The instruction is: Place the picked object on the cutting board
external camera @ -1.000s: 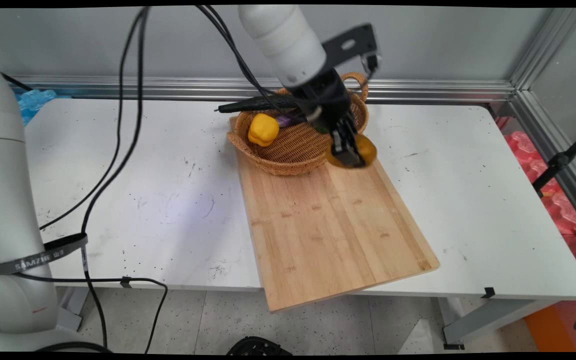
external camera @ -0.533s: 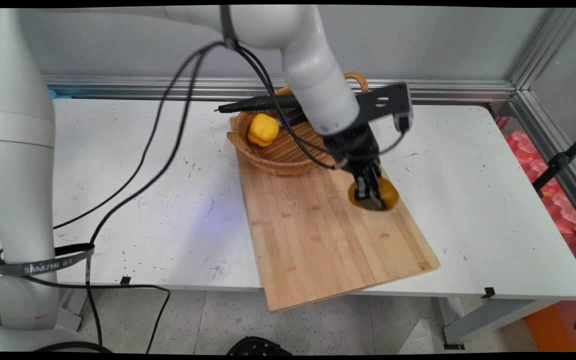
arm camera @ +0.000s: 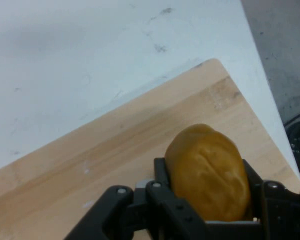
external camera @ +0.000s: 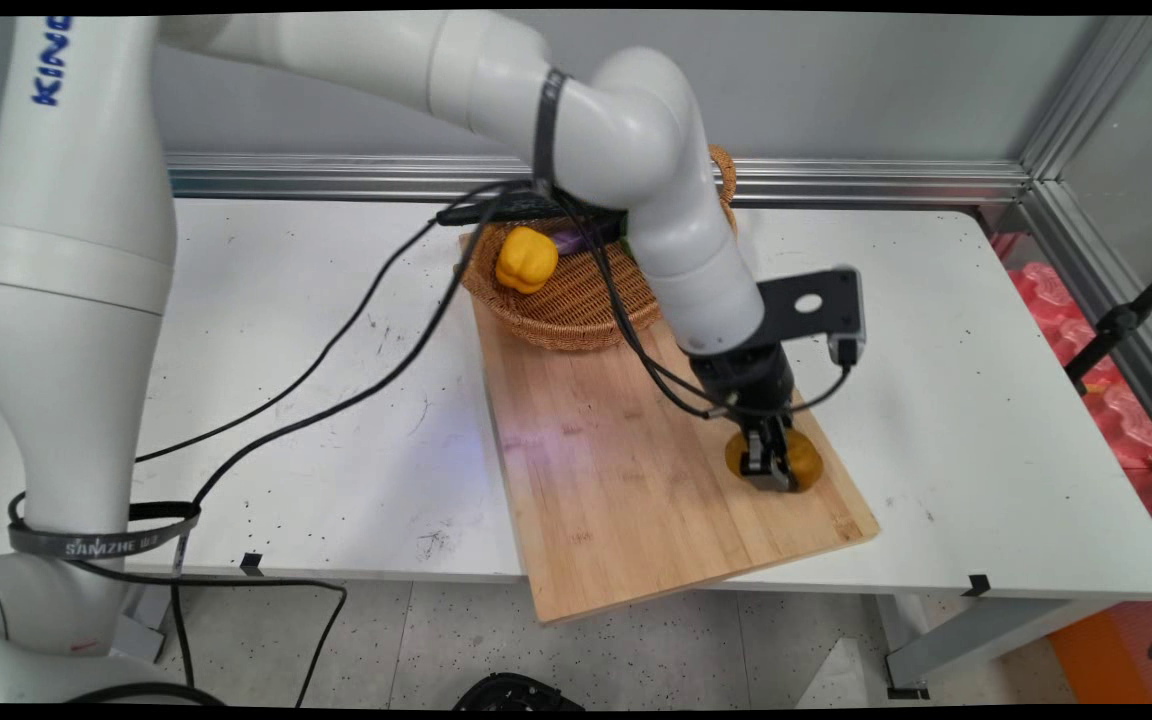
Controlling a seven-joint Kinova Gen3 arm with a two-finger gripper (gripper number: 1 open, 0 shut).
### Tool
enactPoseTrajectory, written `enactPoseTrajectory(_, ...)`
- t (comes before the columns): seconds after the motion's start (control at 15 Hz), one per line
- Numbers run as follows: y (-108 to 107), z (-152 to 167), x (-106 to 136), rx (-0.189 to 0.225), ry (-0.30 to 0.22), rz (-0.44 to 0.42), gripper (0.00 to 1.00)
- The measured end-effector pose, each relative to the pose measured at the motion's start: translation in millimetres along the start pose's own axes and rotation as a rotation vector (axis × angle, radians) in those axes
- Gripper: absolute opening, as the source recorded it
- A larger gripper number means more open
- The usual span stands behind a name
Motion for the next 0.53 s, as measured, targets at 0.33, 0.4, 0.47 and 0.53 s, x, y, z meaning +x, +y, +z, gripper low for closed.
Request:
enactPoseTrajectory(0.33, 3, 24, 7, -0.002, 0.005, 0.035, 1.00)
enactPoseTrajectory(0.4, 4, 27, 8, -0.003, 0.009, 0.041, 1.00)
enactPoseTrajectory(0.47, 4, 28, 9, -0.003, 0.013, 0.047, 1.00)
enactPoseTrajectory(0.53, 5, 28, 10, -0.002, 0.017, 0.052, 1.00)
